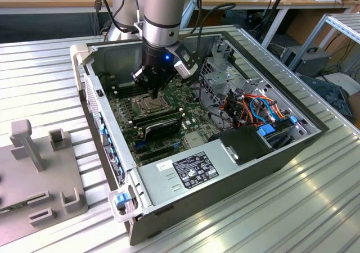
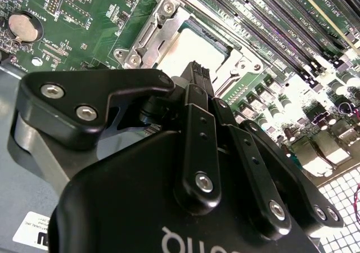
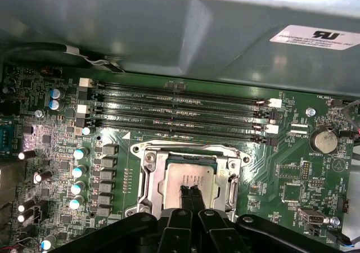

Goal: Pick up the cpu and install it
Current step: 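Install the second cpu locking lever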

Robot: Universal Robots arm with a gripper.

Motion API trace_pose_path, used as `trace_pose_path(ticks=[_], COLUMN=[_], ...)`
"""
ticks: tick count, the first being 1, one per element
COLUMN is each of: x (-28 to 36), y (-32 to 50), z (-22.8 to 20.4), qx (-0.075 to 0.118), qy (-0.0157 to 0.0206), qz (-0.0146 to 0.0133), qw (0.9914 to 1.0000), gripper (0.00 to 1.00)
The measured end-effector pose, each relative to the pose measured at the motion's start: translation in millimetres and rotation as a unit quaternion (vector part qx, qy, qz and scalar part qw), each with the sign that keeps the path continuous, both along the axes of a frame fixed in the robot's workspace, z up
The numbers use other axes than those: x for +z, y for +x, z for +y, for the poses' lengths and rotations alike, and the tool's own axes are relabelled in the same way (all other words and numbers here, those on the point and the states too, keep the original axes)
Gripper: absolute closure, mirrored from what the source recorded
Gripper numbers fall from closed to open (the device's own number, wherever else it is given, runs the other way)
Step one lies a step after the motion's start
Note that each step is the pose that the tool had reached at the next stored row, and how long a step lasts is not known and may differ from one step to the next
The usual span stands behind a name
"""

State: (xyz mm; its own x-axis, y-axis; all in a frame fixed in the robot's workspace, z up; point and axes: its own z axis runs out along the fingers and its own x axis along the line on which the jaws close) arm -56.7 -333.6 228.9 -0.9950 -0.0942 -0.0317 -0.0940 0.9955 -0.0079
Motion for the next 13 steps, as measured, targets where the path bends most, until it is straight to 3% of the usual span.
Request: trace_pose_path(ticks=[5, 11, 13], x=[1.0, 22.0, 24.2], y=[0.0, 0.0, 0.0], z=[0.0, -0.1, -2.4], qx=[0.0, 0.0, 0.0], qy=[-0.0001, 0.0, 0.0], qz=[0.0001, 0.0, 0.0], qw=[1.0, 1.0, 1.0], gripper=[0.89, 0.89, 0.89])
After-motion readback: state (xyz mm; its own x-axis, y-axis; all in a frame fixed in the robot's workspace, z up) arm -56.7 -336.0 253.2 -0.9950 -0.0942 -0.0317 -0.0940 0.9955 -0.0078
